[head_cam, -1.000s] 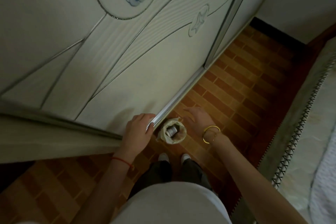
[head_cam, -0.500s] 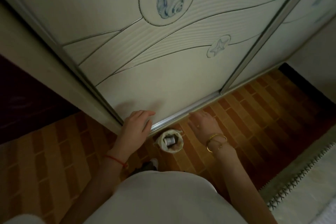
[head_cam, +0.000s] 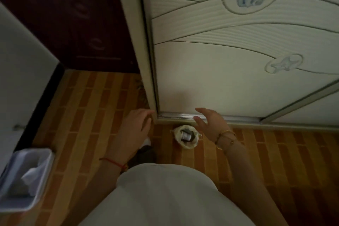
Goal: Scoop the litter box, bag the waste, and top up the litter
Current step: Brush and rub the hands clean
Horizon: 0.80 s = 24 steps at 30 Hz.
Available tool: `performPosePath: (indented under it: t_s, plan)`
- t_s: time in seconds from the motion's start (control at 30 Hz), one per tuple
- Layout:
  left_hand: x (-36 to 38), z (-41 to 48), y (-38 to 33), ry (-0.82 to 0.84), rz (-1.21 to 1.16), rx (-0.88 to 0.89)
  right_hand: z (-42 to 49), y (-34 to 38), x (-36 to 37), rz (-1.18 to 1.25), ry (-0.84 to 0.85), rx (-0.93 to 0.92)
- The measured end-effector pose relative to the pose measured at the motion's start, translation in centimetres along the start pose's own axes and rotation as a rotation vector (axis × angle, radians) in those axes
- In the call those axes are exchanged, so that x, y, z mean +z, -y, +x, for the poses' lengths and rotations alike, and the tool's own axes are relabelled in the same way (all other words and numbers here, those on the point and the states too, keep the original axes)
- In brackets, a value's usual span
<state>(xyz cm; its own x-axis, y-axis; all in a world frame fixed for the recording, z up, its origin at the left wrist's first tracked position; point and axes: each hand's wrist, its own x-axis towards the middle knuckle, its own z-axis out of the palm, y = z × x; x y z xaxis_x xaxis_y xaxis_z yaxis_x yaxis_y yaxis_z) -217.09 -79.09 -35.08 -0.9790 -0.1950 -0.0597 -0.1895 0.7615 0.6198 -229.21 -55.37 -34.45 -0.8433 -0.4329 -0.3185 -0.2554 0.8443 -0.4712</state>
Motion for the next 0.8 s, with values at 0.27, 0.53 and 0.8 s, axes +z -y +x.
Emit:
performPosePath:
  t_s: [0.27, 0.53, 0.8]
  plan:
    - [-3.3, -7.5, 2.9, -0.263, 0.055, -0.315, 2.2, 7.7, 1.7, -0.117, 0.171, -0.325]
    - [-6.6, -14.0, 6.8, -0.432, 0.056, -0.540, 3.1, 17.5, 5.5, -0.205, 0.301, -0.549]
    - [-11.8, -21.9, 12.8, -0.646, 0.064, -0.666, 3.1, 29.5, 12.3, -0.275, 0.454, -0.762]
